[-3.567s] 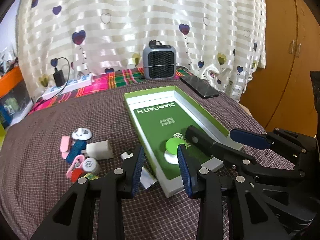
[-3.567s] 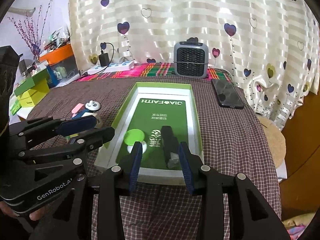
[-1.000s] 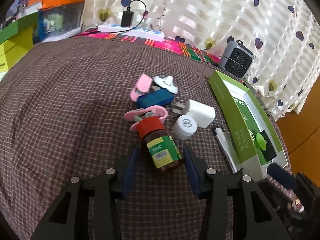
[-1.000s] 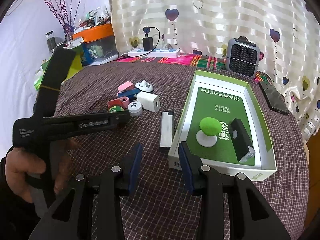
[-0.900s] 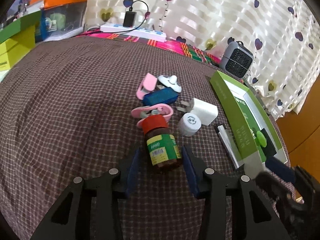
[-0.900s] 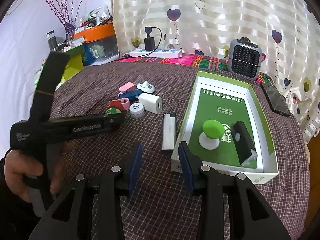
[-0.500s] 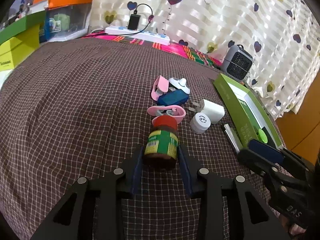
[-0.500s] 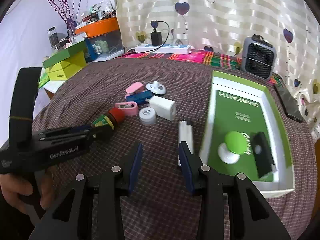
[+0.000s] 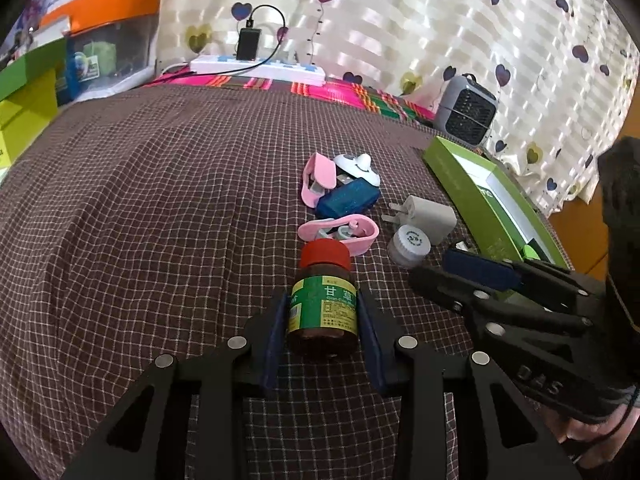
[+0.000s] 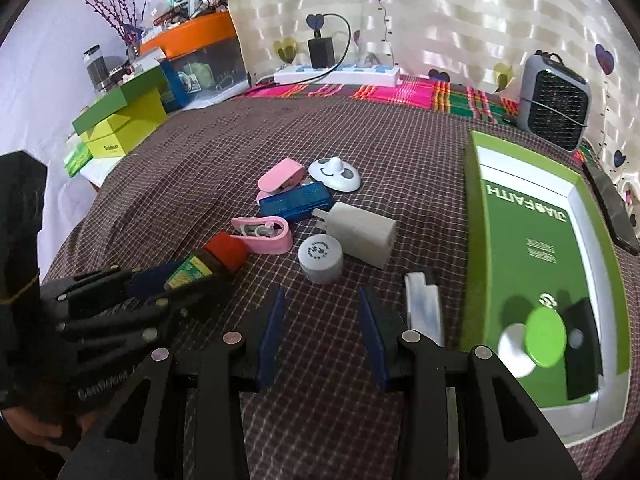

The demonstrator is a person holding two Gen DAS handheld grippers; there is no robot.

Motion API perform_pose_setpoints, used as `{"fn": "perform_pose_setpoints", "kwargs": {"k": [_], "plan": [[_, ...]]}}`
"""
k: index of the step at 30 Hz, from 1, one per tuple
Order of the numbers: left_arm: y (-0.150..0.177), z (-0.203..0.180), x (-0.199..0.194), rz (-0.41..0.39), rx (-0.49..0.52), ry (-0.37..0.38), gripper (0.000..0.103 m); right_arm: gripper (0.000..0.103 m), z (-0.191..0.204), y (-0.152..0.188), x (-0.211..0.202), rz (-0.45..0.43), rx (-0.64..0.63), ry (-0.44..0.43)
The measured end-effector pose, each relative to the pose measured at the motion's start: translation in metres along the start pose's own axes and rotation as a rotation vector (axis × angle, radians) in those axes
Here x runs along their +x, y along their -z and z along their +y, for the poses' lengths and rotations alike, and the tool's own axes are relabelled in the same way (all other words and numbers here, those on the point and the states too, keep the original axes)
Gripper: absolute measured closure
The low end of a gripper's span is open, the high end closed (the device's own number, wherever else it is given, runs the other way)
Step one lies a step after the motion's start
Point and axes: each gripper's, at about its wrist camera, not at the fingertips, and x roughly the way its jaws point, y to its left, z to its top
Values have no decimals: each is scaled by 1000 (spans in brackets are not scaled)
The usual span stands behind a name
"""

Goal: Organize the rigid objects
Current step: 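Grasp the white round container with the right gripper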

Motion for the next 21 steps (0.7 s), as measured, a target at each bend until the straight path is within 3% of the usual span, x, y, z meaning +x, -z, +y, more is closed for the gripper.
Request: {"fn": "perform_pose_setpoints", "kwargs": {"k": [15,17,18,21], "plan": [[1,8,-2,-1,-21,3,71,64,3,-17,28,19,19,30],[1,6,-1,0,-13,-8,72,67,5,-18,28,10,12,37],[1,5,0,0,-7,-17,72,74,6,-18,28,9,10,39],[1,1,-2,-10,9,-54,72,74,6,-16,25,4,6,38]]}}
